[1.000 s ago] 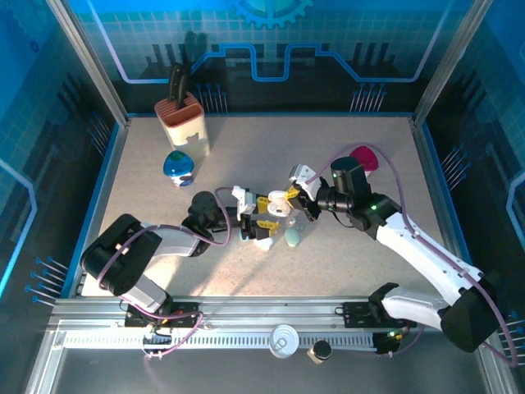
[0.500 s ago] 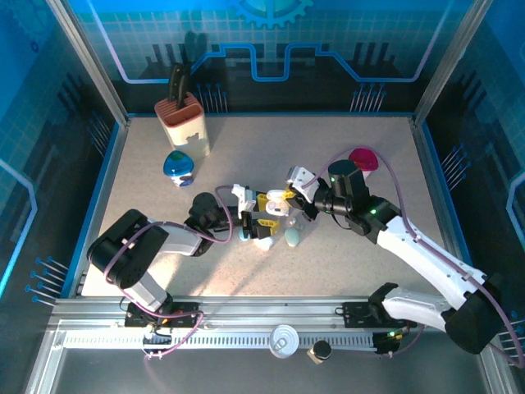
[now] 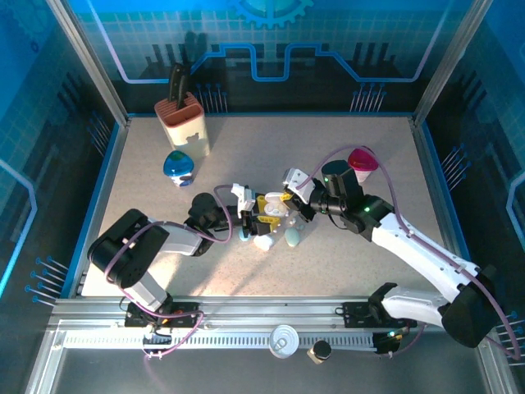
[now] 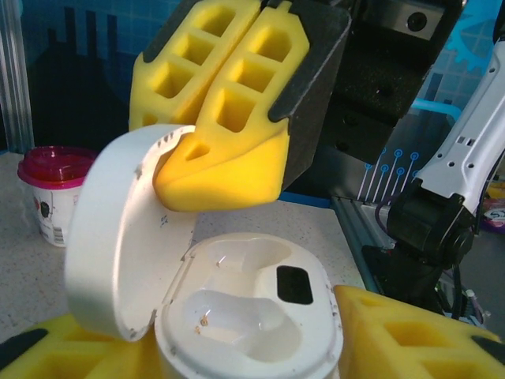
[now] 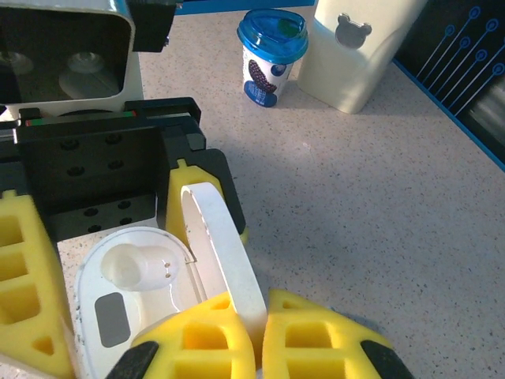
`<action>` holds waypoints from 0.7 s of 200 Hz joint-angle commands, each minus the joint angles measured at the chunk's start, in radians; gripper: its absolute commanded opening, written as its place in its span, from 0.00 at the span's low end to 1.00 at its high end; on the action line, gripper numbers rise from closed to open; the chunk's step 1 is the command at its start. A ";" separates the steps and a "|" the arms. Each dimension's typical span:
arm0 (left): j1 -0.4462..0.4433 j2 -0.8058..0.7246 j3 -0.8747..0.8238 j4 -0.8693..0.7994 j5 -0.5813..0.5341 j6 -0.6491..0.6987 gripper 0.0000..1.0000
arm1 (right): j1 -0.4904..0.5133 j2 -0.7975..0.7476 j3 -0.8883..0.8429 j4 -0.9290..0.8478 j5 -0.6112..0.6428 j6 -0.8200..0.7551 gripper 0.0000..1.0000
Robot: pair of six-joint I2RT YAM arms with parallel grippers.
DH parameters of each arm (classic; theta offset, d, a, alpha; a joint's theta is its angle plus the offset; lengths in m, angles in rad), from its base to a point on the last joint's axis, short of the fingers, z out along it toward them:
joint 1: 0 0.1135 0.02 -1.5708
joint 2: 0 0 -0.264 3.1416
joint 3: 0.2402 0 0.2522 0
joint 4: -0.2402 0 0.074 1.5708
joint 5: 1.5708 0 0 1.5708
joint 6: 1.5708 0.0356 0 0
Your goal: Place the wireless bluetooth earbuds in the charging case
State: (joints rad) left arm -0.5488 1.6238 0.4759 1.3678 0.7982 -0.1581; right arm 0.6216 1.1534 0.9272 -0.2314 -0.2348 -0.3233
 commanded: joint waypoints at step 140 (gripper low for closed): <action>0.073 -0.046 -0.034 0.033 0.004 0.004 0.36 | -0.088 -0.164 -0.028 0.127 -0.152 0.250 0.78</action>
State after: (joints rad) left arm -0.4980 1.6203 0.4675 1.3716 0.8005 -0.1574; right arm 0.6086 1.0584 0.9257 -0.2001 -0.2741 -0.2237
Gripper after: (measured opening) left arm 0.373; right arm 0.753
